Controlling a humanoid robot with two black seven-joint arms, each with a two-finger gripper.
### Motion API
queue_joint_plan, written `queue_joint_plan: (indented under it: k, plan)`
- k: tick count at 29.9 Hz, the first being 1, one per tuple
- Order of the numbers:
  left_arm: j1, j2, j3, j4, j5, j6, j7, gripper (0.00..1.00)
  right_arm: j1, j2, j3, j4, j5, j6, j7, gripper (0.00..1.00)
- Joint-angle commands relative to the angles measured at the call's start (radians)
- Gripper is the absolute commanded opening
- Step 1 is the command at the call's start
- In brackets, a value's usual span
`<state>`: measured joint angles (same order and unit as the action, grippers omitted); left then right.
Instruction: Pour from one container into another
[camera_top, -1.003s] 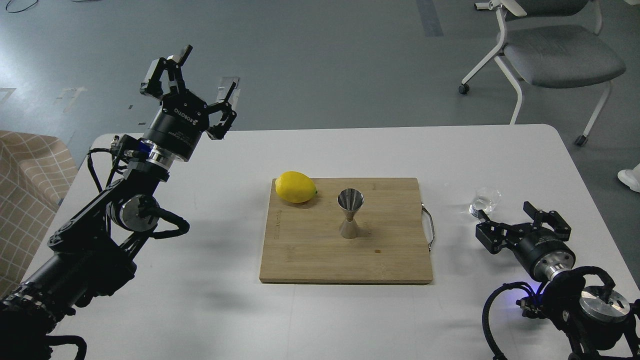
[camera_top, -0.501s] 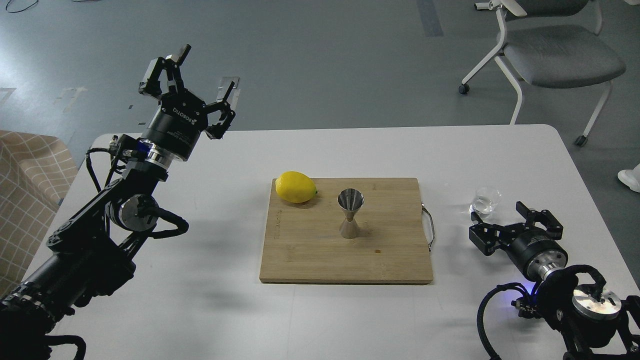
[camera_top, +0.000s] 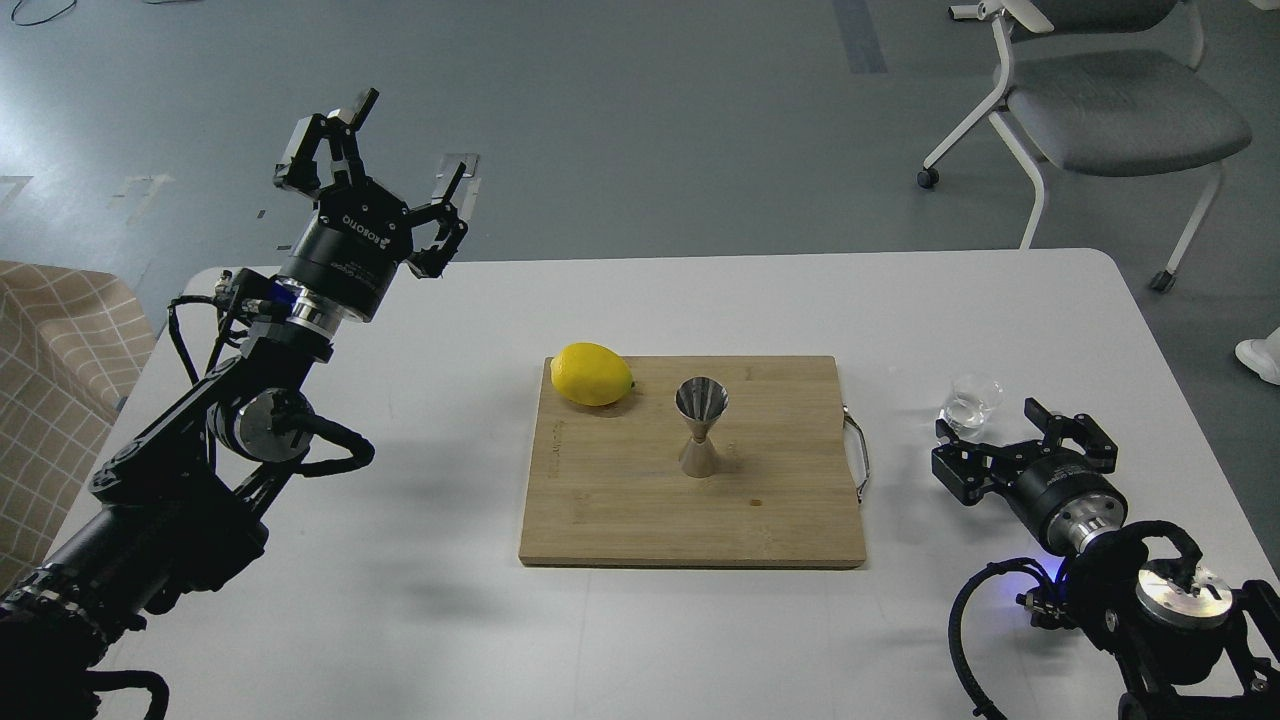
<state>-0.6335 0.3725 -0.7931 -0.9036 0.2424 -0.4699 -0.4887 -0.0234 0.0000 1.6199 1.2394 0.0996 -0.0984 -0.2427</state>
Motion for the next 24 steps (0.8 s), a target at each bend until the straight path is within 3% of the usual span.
queue_joint_plan:
  k: [1,24]
  plan:
    - [-0.002,0.0,-0.001,0.0,0.0,0.001,0.0,0.98,0.01,0.0,-0.001,-0.005,0.0,0.0,0.003,0.99]
    - [0.0,-0.001,0.0,0.0,0.0,0.001,0.0,0.98,0.028,0.0,-0.005,-0.023,0.0,0.002,0.013,0.96]
